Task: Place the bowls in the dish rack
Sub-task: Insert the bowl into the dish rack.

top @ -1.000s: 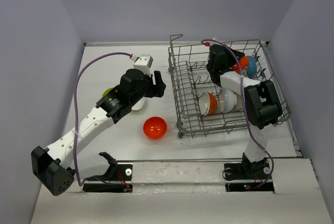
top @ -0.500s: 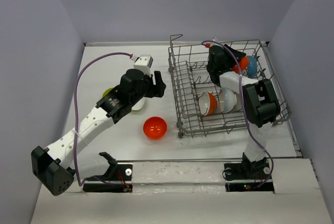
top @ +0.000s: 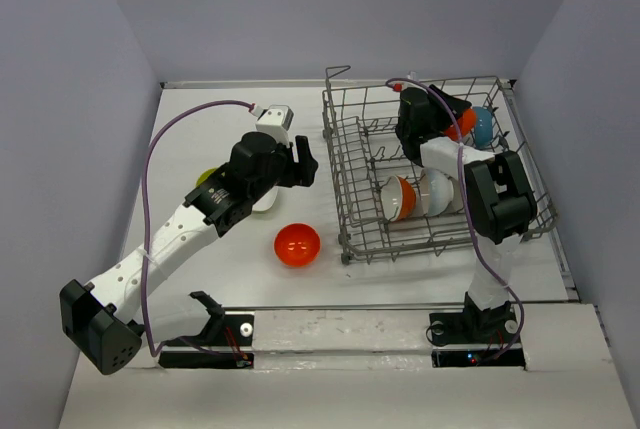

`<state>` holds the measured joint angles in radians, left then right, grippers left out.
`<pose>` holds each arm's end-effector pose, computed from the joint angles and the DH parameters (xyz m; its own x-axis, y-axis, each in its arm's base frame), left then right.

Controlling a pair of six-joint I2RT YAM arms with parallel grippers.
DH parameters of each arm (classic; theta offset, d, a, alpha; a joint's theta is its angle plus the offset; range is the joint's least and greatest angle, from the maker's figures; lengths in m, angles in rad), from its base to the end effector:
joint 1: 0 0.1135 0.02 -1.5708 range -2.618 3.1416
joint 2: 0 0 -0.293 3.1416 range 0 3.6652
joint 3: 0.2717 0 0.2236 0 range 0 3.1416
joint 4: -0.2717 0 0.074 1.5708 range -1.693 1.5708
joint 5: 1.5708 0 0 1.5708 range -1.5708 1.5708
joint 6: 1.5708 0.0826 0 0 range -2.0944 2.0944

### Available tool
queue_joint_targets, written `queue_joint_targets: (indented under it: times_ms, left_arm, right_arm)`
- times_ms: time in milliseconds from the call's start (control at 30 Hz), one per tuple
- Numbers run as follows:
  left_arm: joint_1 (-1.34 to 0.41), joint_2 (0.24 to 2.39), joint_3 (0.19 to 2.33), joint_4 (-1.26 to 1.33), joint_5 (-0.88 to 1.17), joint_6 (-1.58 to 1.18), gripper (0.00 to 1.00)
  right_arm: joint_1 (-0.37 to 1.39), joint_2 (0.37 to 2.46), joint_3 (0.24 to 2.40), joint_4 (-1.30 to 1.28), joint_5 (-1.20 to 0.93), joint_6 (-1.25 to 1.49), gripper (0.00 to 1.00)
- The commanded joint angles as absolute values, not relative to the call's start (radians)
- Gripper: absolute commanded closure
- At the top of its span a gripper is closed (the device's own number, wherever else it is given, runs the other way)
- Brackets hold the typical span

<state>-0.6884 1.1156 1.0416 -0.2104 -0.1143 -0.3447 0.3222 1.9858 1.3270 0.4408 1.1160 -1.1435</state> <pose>0.2069 -0.1580 0.3768 -0.3886 -0.1150 -0.9142 0.4413 0.8478 -0.2942 0.4531 0.0730 0.2734 -0.7156 -0.6603 -0.2278 0.1004 0.2254 -0.9691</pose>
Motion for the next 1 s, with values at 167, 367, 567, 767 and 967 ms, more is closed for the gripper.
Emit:
queue_joint_targets:
  times_ms: [167,367,567,767,967]
  left_arm:
    - [-0.696,1.114,1.040,-0.186,-0.127,-0.331,0.23]
    - [-0.696,1.111,1.040,-0.186,-0.129,-0.331,0.23]
    - [-0.696,1.111,1.040,-0.186,-0.127,-0.331,0.23]
    - [-0.696,1.111,1.040,-0.186,-0.127,-0.330,0.23]
    - [-0.696,1.111,1.040,-0.186,-0.127,-0.331,0.23]
  right_arm:
    - [0.342,2.005,1.322,0.390,1.060,-1.088,0.57]
    - [0.351,1.999,1.316,0.390,1.043,-1.075,0.57]
    - [0.360,2.005,1.319,0.374,1.029,-1.049,0.57]
    - [0.370,2.014,1.331,0.364,1.022,-1.022,0.57]
    - [0.370,2.026,1.335,0.354,1.014,-1.003,0.57]
